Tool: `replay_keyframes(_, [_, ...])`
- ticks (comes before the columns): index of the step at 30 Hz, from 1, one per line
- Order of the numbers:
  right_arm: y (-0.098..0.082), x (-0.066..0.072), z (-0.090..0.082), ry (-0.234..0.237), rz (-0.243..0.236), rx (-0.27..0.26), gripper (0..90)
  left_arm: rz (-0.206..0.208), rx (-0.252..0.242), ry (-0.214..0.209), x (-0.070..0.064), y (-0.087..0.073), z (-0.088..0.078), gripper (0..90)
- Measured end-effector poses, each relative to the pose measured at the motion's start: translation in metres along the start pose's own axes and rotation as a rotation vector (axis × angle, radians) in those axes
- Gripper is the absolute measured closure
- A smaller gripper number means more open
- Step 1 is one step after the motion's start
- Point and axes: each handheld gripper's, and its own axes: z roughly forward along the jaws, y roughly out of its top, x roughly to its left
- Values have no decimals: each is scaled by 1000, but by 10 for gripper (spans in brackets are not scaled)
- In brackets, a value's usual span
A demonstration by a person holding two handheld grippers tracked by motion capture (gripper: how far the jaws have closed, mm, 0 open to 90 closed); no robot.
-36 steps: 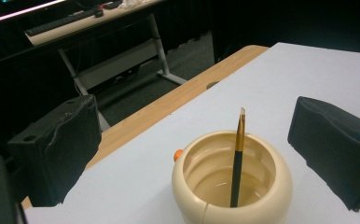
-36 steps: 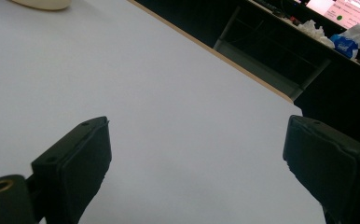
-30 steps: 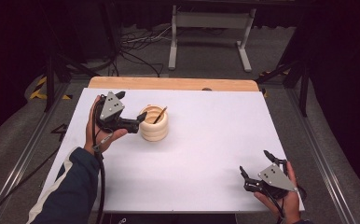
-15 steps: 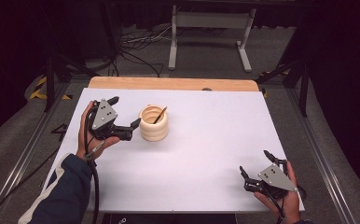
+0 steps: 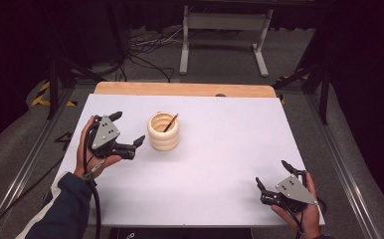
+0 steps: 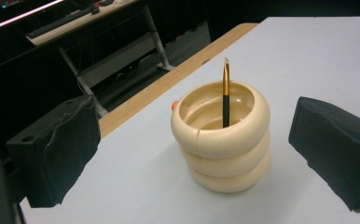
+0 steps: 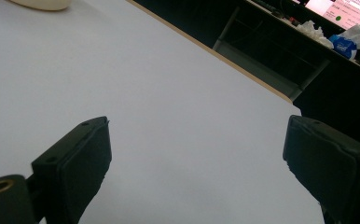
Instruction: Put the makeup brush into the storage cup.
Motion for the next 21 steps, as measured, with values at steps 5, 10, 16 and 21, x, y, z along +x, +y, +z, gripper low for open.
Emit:
replay_keyframes(5, [0,0,0,-2,0,-1,83,-1,8,-13,-2,-6,-10,27])
replay_keyframes(10, [0,0,0,-3,1,-4,83,8,13,-8,-3,-12,-19,29])
replay_keyframes(16, [0,1,0,-2,0,-5,83,17,14,-8,-7,-18,-28,29])
replay_keyframes(21, [0,0,0,-4,1,-4,83,28,18,-17,-11,-22,-38,30])
